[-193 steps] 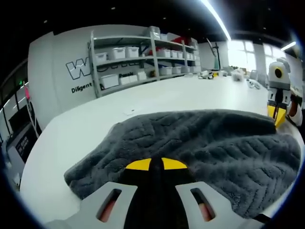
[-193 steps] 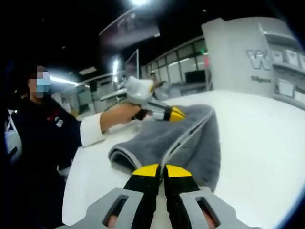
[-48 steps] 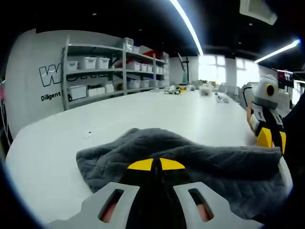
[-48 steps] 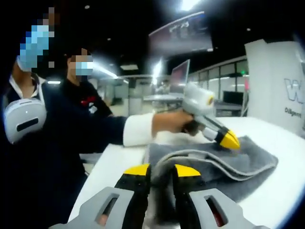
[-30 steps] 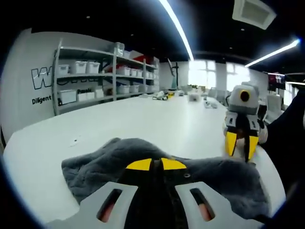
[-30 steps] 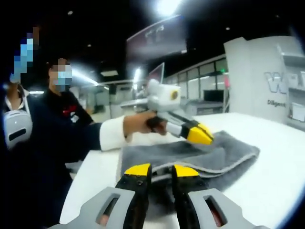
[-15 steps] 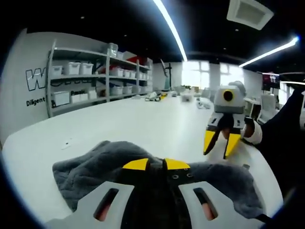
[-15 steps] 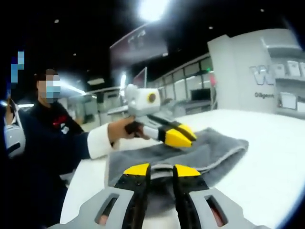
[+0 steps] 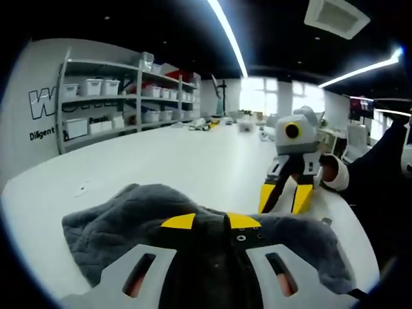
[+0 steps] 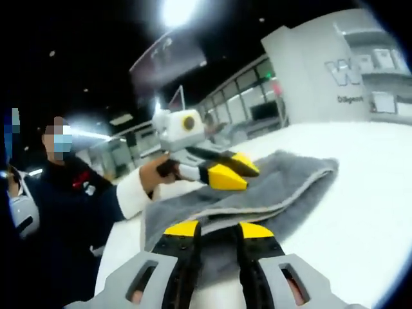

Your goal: Open the folded towel by lifting each exposed corner and separating the folded layers until the towel lies flat within the target outline without major curled edges

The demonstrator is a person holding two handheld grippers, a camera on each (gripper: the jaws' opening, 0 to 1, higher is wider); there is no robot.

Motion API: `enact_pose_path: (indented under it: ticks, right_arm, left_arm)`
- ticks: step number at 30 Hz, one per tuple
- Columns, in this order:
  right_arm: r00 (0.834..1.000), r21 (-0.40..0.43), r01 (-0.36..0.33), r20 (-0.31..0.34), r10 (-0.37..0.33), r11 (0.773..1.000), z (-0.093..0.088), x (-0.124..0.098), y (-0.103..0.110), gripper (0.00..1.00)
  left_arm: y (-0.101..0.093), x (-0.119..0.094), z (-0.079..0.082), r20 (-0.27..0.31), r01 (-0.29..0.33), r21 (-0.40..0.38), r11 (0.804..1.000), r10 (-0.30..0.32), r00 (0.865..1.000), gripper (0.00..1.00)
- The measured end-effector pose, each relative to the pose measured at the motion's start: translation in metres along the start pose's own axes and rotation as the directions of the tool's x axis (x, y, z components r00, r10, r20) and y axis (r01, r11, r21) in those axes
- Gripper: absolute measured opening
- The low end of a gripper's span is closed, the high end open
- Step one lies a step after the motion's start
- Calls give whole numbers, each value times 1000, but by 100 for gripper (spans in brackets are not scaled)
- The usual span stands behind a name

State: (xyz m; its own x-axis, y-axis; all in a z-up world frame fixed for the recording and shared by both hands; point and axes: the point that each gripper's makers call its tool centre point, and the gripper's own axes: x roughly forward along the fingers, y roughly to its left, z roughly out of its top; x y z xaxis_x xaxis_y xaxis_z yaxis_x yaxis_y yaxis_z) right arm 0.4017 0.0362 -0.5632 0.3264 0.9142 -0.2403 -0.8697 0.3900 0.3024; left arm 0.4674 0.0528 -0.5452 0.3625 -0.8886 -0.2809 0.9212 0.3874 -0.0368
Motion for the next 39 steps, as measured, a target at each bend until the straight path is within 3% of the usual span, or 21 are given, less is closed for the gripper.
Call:
enact_pose_path:
  ticks: [12, 19, 26, 33, 37, 39]
  right_arm:
    - [1000, -2, 3, -28, -3, 1000, -7, 4, 1, 20]
    - [1000, -134, 28, -4, -28, 991, -2, 5, 3, 12]
    - [998, -212, 47, 44, -39, 976, 8, 3, 6, 6]
    - [996, -289, 60, 78, -39, 955, 15, 5, 9, 3]
    - [995, -358, 72, 84, -45, 931, 17, 8, 12, 2]
    - [995, -380, 78, 90, -48, 922, 18, 10, 14, 2]
  left_arm:
    - [0, 0, -1, -17, 40, -37, 998, -41, 999, 15]
    - [-4, -1, -8, -49, 59, -80, 995, -63, 997, 7]
    - [-10, 0, -14, -69, 73, -127, 989, -82, 994, 3]
    - [-19, 1, -14, -42, 115, -218, 969, -127, 991, 3]
    - [-22, -1, -7, 7, 151, -306, 940, -156, 988, 5]
    - [-21, -2, -7, 8, 150, -313, 938, -155, 988, 6]
